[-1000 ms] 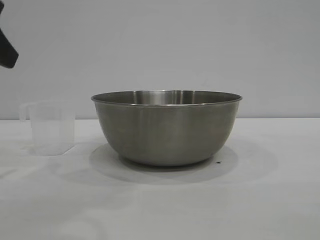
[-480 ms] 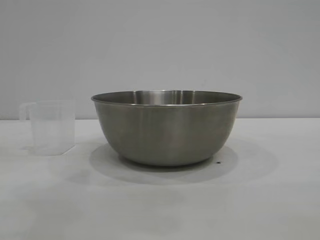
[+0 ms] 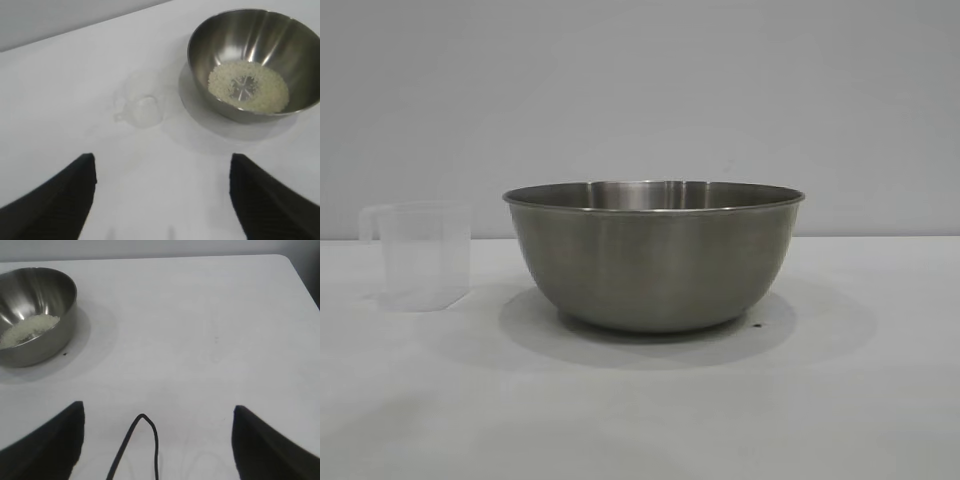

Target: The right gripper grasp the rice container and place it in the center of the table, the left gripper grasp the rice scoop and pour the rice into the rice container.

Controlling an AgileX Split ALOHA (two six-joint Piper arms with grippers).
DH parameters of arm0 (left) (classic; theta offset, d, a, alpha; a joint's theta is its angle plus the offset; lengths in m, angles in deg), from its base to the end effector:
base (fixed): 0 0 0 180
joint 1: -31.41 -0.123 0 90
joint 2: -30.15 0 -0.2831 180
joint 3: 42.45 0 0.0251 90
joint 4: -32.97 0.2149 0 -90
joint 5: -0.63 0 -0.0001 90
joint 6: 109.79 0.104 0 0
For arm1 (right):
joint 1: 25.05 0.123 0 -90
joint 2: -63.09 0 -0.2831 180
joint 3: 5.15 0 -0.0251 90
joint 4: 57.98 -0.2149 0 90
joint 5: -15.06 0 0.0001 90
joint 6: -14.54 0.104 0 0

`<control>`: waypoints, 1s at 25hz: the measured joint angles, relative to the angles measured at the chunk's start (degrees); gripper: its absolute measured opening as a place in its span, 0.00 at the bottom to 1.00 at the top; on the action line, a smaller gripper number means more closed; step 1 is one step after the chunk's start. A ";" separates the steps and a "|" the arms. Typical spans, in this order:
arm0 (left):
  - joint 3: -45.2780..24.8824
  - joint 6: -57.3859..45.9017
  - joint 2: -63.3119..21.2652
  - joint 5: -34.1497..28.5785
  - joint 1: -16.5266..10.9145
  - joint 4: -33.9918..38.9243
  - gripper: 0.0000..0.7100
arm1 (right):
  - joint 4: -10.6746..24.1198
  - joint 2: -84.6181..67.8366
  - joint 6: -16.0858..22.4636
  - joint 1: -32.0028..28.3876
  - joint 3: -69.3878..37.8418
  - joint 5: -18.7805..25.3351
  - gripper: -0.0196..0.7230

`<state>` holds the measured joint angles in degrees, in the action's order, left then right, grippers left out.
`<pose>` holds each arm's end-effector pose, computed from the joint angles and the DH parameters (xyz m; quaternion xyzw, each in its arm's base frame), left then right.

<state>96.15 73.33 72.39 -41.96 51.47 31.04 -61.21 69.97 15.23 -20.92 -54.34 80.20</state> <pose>0.0791 -0.0314 0.3006 0.1734 0.8748 -0.0822 0.4449 -0.0283 0.0033 0.2438 -0.0284 0.8705 0.0487 0.4890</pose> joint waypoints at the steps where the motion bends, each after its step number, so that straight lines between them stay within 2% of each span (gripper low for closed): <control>1: 0.00 0.00 -1.44 -2.12 0.00 0.00 0.72 | 0.00 0.00 0.00 0.00 0.00 0.00 0.78; 2: 0.00 0.00 -2.92 -4.35 0.00 0.00 0.72 | 0.00 0.00 0.00 0.00 0.00 0.00 0.78; 3: 0.00 0.00 -4.18 -6.27 0.00 0.00 0.66 | 0.00 0.00 0.00 0.00 0.00 0.00 0.78; 4: 0.00 0.00 -5.73 -8.58 0.00 0.00 0.64 | 0.00 0.00 0.00 0.00 0.00 0.00 0.78; 9: 0.11 0.00 -13.51 -18.84 0.00 0.00 0.65 | 0.00 0.00 0.00 0.00 0.00 0.00 0.78; 12: 0.11 0.00 -18.02 -22.97 0.00 0.00 0.65 | 0.00 0.00 0.00 0.00 0.00 0.00 0.78; 18: -0.62 -0.84 -25.97 -28.05 0.00 4.70 0.65 | 0.00 0.00 0.00 0.00 0.00 0.00 0.78; 25: -5.50 -4.47 -32.07 -27.95 0.00 6.02 0.65 | 0.00 0.00 0.00 0.00 0.00 0.00 0.78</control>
<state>90.65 68.86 40.32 -69.91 51.47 37.06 -61.21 69.97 15.23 -20.92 -54.34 80.20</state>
